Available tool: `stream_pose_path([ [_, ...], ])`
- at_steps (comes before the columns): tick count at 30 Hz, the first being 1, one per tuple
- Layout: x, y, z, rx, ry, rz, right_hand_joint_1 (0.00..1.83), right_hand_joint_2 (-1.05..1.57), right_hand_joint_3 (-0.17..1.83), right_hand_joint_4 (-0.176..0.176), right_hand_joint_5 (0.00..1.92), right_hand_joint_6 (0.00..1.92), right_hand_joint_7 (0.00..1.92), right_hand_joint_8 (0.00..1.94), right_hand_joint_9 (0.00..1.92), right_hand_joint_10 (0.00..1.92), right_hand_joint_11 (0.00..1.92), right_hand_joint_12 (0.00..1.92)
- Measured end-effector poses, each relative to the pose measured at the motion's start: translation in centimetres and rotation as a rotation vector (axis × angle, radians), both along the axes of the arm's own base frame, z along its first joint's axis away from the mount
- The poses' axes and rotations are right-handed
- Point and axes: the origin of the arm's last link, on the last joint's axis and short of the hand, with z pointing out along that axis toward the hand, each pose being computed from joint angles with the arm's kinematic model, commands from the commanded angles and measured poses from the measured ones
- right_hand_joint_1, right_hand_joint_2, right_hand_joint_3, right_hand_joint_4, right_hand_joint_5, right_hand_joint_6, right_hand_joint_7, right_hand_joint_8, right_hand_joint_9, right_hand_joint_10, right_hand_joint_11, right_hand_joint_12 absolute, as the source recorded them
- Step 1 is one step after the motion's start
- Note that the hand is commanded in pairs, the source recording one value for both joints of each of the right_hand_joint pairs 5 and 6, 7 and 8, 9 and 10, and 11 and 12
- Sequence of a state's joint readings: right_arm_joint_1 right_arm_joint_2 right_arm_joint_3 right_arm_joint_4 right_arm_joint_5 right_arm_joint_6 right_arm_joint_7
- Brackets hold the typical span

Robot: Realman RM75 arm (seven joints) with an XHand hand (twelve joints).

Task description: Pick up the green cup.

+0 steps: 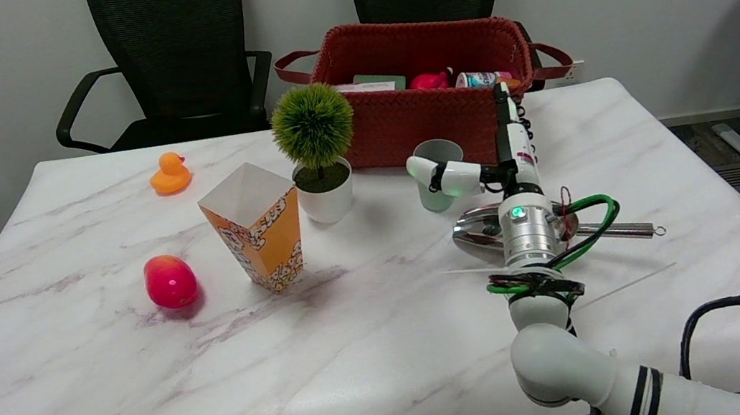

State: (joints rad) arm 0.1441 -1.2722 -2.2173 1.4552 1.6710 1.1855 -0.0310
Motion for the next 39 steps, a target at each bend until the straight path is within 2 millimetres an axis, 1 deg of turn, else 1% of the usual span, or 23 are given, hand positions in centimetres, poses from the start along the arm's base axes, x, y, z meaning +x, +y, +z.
stream_pose_path([
  [20,-2.0,-2.3,0.8,0.037,-0.091,-0.017,1.20,0.23,0.72,0.000,0.00,0.00,0.00,0.00,0.00,0.00,0.00,0.00],
  [39,-3.5,-3.0,1.1,0.055,-0.137,-0.046,1.18,0.23,0.77,0.000,0.00,0.00,0.00,0.00,0.06,0.06,0.00,0.00],
])
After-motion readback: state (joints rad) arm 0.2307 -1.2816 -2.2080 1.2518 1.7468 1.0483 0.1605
